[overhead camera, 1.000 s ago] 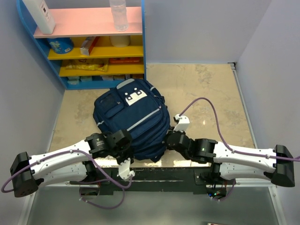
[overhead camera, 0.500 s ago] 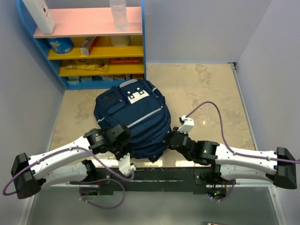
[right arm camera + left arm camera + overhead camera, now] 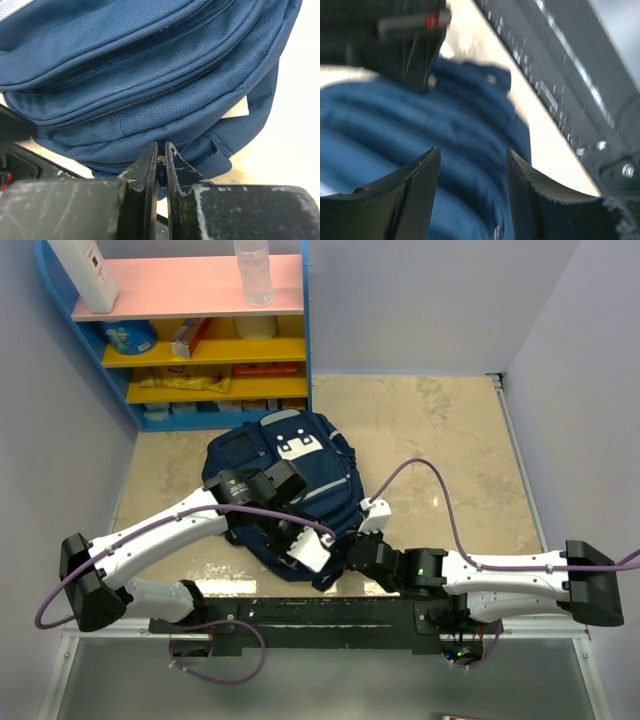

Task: Pack the student bag
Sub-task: Zip the student bag at the center of the board.

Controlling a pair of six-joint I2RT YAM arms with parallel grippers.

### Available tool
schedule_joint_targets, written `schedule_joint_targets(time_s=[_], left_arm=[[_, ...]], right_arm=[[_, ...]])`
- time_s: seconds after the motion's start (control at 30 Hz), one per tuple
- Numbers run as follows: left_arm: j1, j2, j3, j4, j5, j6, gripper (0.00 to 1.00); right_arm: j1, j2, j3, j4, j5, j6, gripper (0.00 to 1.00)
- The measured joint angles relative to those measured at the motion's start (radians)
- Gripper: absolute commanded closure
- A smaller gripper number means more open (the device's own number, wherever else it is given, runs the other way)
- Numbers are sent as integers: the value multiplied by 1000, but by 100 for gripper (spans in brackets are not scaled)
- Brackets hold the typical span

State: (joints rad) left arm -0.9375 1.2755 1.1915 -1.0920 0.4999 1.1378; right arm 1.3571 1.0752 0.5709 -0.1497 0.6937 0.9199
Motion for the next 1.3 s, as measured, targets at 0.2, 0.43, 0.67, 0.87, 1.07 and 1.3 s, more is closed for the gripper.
schedule_joint_targets(time_s=[0.2,0.43,0.67,0.87,1.07,1.3], left_arm=[[-107,85,-77,158,-1,-128,43],[-120,117,-182,306,-96,-266,56],[-132,60,-197,422,-218,-385,57],[-151,-105,-280,500,-277,-424,56],[-155,-84,-341,470,-238,-445,61],[-157,-99,-388,481,-251,-442,81]], right_arm=[[16,-58,-10,-7,5,3,100],[46,-80,-37,10,3,3,100],[100,-60,-52,31,24,8,100],[139,-46,-52,50,19,11,100],[142,-46,-51,52,18,10,73],[151,-137,-46,-119,104,153,100]])
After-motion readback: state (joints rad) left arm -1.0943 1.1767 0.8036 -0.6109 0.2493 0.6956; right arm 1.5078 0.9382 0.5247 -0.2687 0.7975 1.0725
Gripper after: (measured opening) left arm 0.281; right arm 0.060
